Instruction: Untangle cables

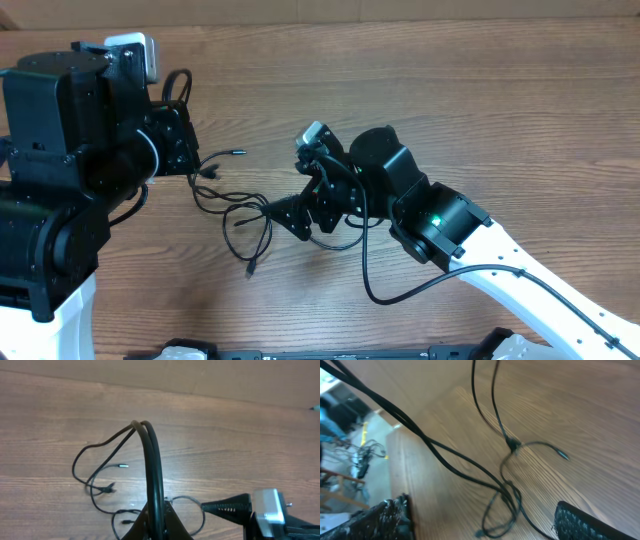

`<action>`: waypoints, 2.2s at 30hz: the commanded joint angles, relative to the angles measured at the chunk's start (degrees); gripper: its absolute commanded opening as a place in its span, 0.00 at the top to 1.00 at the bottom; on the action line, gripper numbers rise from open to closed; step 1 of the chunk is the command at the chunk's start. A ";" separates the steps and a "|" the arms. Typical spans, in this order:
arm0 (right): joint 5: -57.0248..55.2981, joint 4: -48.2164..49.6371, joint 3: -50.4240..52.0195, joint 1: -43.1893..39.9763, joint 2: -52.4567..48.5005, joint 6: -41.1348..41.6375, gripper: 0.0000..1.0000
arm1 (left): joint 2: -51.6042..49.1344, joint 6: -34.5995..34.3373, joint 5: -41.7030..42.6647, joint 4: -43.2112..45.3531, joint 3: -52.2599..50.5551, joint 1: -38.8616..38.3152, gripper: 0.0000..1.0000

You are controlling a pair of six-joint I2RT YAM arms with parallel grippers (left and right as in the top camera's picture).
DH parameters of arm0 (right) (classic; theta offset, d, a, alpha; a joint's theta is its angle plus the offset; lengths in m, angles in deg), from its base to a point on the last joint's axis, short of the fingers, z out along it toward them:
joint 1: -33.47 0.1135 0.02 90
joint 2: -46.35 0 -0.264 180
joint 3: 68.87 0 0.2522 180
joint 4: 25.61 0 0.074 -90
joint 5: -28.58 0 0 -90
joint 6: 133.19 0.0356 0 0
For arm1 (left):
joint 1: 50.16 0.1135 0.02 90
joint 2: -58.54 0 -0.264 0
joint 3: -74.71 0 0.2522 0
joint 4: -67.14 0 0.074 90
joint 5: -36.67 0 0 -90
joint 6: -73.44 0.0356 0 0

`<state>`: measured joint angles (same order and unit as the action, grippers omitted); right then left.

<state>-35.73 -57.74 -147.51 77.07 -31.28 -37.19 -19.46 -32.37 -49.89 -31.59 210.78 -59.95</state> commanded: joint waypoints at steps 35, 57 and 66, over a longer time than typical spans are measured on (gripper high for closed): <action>7.45 6.32 -1.46 0.22 -10.16 -6.51 0.14 | -2.14 1.42 16.65 1.16 1.46 -0.39 0.96; 7.48 7.45 -1.46 0.24 -10.16 -6.25 0.54 | -2.14 0.33 19.12 1.77 1.46 -0.39 0.96; 7.48 7.69 -1.46 0.24 -10.16 -6.25 0.96 | -2.14 0.35 19.12 1.62 1.46 -0.39 0.95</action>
<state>-28.34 -50.44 -147.55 77.09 -41.29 -43.28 -21.65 -32.44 -31.86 -30.21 210.88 -59.95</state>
